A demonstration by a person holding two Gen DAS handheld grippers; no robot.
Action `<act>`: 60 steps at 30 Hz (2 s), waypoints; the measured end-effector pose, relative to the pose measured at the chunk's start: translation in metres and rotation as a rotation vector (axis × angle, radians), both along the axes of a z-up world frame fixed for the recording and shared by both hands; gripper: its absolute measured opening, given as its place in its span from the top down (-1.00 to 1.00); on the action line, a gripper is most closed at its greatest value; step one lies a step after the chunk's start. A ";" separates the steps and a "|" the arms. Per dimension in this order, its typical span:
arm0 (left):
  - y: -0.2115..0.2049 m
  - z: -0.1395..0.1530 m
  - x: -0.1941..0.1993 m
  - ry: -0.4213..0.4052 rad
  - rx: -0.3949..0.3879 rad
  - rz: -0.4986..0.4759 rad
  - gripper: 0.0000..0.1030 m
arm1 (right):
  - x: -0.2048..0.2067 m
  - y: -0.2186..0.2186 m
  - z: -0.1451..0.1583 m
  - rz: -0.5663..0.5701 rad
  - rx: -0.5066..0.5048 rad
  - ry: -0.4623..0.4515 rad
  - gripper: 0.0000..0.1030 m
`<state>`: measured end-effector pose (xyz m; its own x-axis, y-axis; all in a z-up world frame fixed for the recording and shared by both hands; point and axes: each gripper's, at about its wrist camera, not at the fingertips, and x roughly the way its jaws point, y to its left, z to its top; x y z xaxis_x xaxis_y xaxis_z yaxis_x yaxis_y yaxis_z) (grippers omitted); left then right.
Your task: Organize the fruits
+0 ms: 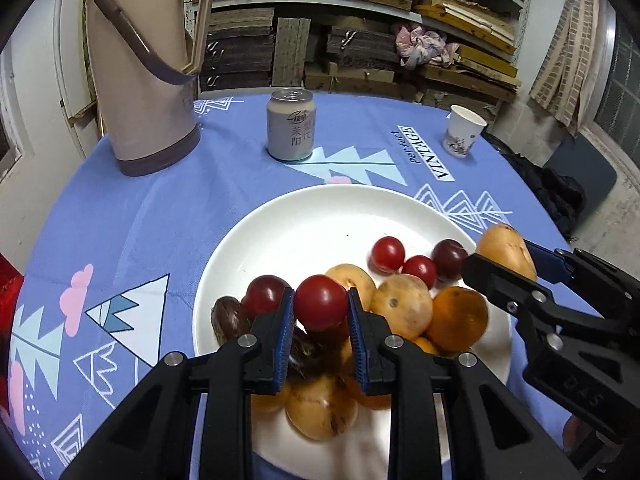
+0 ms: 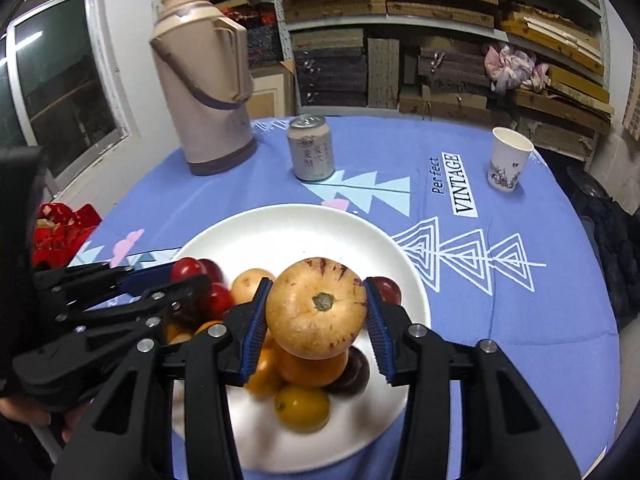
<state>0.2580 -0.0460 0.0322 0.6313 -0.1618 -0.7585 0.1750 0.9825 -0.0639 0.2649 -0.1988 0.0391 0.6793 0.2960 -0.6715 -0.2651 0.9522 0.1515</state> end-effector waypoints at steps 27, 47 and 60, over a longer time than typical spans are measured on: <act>-0.004 -0.001 -0.038 -0.056 0.078 0.056 -0.77 | -0.061 -0.010 -0.003 -0.039 -0.035 -0.089 -0.30; 0.018 -0.019 -0.149 -0.036 0.044 0.056 -0.93 | -0.177 -0.013 -0.028 -0.116 -0.014 -0.090 -0.89; 0.034 -0.018 -0.176 -0.027 0.027 0.079 -0.93 | -0.199 -0.011 -0.030 -0.120 -0.022 -0.078 -0.90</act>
<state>0.0819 -0.0125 0.0139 0.6619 -0.0904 -0.7441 0.0977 0.9946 -0.0338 0.0656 -0.2094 0.0088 0.7591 0.1951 -0.6211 -0.1592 0.9807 0.1136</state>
